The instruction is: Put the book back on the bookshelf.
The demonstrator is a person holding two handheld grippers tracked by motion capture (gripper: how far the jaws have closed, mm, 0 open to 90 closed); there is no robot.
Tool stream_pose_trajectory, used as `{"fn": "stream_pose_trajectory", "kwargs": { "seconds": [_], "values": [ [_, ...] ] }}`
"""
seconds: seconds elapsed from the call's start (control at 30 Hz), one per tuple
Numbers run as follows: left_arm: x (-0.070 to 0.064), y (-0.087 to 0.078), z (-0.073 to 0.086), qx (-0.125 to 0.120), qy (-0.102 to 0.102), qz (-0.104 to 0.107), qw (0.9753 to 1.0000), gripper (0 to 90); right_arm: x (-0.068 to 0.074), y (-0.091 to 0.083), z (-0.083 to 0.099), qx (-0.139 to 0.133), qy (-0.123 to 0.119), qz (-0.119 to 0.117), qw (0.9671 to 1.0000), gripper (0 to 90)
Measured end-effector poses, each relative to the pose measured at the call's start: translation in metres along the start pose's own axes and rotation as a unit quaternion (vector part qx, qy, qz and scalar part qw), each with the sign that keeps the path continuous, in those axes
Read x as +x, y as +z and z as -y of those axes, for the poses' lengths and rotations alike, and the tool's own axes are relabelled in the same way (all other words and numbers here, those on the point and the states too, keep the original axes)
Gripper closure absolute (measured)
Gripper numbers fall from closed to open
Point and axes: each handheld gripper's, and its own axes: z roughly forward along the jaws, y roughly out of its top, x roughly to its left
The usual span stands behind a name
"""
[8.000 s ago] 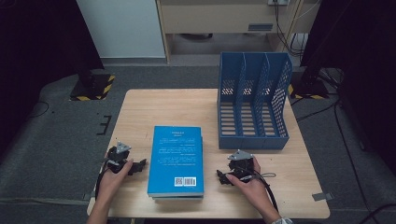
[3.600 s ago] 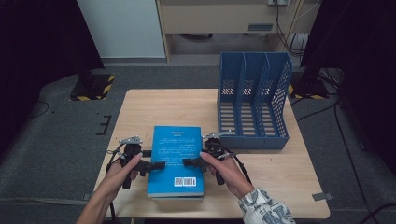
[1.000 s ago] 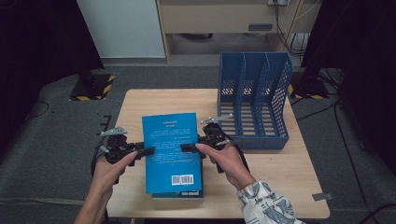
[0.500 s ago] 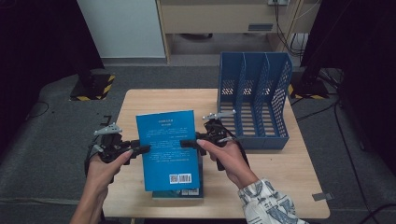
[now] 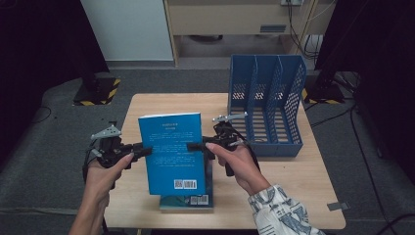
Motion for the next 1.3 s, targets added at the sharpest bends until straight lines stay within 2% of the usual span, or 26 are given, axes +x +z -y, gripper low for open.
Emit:
{"fn": "stream_pose_trajectory", "kwargs": {
  "seconds": [0.57,0.77,0.83,0.9,1.1,1.3],
  "values": [
    [-0.001,-0.011,-0.016,-0.01,0.013,-0.013,0.9998,62.3,0.008,0.0,-0.01,-0.006,-0.025,-0.001,0.9997,52.2],
    [-0.001,-0.017,-0.023,-0.024,0.02,-0.016,0.9994,64.1,0.014,-0.001,-0.016,-0.008,-0.054,0.009,0.9985,53.5],
    [-0.004,-0.018,-0.027,-0.029,0.03,-0.025,0.9988,69.1,0.018,-0.002,-0.019,-0.01,-0.065,0.015,0.9977,58.5],
    [-0.004,-0.016,-0.031,-0.023,0.034,-0.026,0.9988,70.9,0.019,-0.002,-0.021,-0.015,-0.072,0.028,0.9969,59.6],
    [0.003,-0.003,-0.039,-0.031,0.029,-0.031,0.9986,72.9,0.015,-0.003,-0.029,-0.025,-0.091,0.058,0.9938,60.2],
    [0.008,0.011,-0.048,-0.035,0.032,-0.036,0.9982,74.1,0.014,-0.003,-0.04,-0.031,-0.124,0.101,0.9867,60.3]
  ]
}}
